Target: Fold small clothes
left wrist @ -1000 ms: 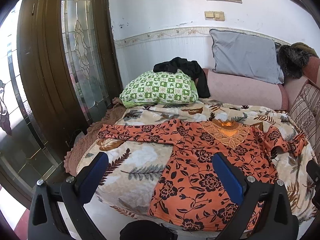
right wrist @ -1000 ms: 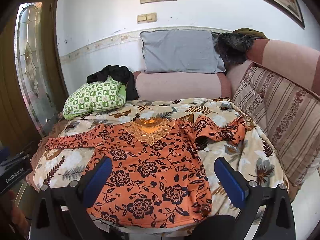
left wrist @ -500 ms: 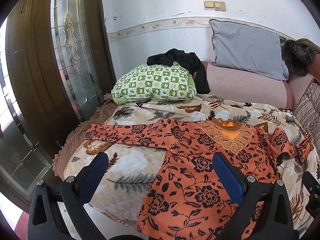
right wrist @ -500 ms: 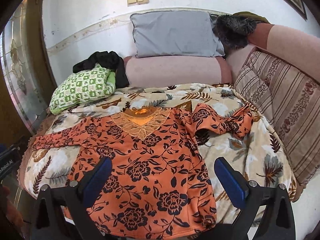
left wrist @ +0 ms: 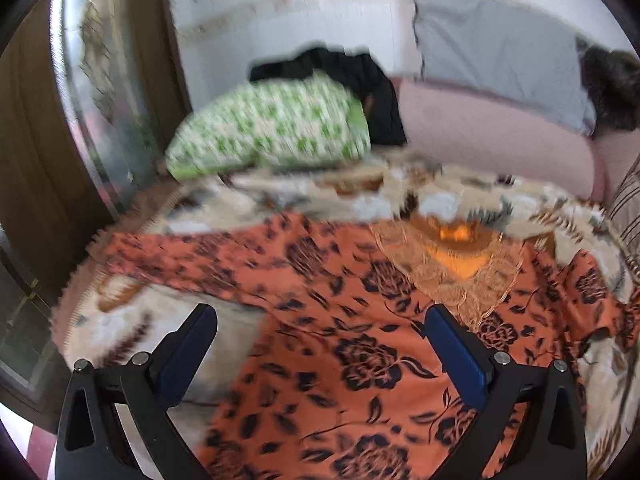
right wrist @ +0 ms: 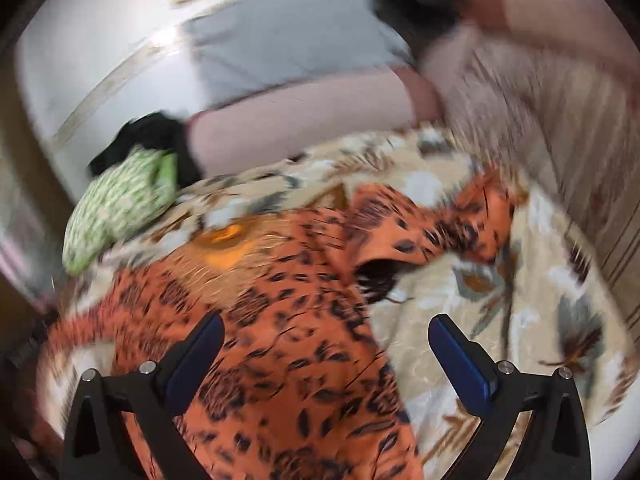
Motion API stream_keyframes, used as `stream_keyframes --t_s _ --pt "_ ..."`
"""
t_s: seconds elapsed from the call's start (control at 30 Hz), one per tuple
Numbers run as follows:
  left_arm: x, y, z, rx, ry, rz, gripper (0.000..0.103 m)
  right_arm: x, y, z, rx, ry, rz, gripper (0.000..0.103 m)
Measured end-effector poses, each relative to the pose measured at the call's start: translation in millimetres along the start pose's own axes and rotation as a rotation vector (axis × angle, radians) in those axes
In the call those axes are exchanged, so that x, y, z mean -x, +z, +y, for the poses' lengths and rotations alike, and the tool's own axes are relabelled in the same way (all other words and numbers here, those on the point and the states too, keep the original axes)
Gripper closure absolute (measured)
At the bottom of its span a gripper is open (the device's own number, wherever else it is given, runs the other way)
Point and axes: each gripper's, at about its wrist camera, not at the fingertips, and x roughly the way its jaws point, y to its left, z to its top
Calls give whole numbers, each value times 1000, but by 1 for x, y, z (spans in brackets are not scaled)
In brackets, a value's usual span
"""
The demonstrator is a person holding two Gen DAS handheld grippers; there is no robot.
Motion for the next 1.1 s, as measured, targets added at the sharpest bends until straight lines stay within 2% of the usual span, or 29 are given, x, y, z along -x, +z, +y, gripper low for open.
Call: stream_keyframes --t_s 0.1,0.17,0.23,0.3,0.37,0.4,0.5,0.6,0.73,0.77,0.8,0.83,0.87,1.0,1.1 --pt "-38 -7 -14 -1 5 69 0 -52 20 -66 -235 123 97 0" --pt "-56 -18 -18 -3 0 79 0 -84 29 -108 -399 199 131 0" --pt "-69 -27 -19 -21 14 77 0 -98 34 -142 -535 198 92 0" --pt "-79 -29 -19 -38 35 86 0 -113 37 -180 -692 242 48 0" --pt "-86 -29 -17 -38 49 94 0 -125 42 -200 -780 291 40 0" --pt "-87 -29 -15 -36 51 98 0 -128 47 -204 -794 285 29 0" --pt "-88 -28 -14 -25 37 105 0 -132 63 -206 -796 179 -11 0" --pt "-87 -28 -19 -53 54 87 0 -138 80 -199 -767 11 -18 0" --pt "-87 -30 -21 -70 52 89 0 -152 100 -192 -716 -160 35 1" --pt "-87 -30 -20 -68 51 90 0 -156 104 -192 -706 -200 55 4" --pt "-87 -29 -19 -65 51 89 0 -160 105 -194 -705 -233 75 23" --pt "-86 -29 -18 -61 51 86 0 -161 103 -198 -709 -231 75 53" --pt "-85 -28 -16 -57 51 84 0 -163 102 -201 -708 -214 82 66" --pt "-83 -25 -7 -32 51 77 0 -143 100 -200 -685 -177 63 77" --pt "-81 -23 4 -10 56 73 0 -119 108 -179 -629 -84 10 77"
